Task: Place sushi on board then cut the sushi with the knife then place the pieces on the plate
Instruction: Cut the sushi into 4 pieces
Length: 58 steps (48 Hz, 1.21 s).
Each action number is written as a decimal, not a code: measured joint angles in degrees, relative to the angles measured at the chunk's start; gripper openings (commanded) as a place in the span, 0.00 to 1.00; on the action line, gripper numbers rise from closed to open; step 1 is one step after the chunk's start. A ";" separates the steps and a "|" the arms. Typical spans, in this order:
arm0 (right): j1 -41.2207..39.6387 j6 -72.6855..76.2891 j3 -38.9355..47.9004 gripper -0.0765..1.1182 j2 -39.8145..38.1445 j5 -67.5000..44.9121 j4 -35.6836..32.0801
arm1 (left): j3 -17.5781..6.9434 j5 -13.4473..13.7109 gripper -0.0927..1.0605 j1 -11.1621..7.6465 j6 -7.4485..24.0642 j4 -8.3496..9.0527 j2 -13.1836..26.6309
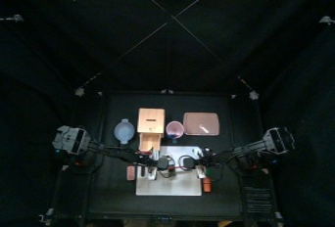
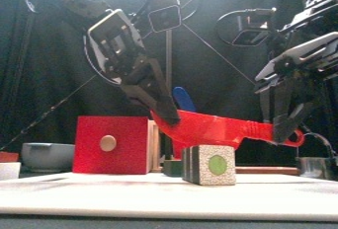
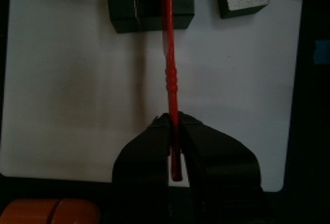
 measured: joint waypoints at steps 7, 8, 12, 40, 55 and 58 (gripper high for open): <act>-0.09 -0.09 -0.62 0.42 0.62 0.00 -0.18 | -0.26 -0.18 0.35 -0.09 0.00 -0.18 0.26; -0.09 -0.18 -0.62 0.42 0.62 0.00 -0.18 | -0.26 -0.18 0.35 -0.09 0.00 -0.18 0.26; -0.09 -0.26 -0.79 0.42 0.62 0.00 -0.44 | -0.18 -0.18 0.35 0.00 0.00 -0.18 0.26; 0.00 -0.44 -2.11 0.42 -3.34 4.83 -1.05 | 0.00 0.09 0.34 -0.18 0.00 -0.09 -0.44; 0.00 -0.35 -2.11 0.42 -3.43 4.83 -1.76 | 0.00 0.09 0.34 -0.18 0.00 0.62 -0.44; -0.09 -0.35 -2.02 0.42 -3.43 4.83 -2.02 | 0.00 0.09 0.34 -0.18 0.00 0.70 -0.44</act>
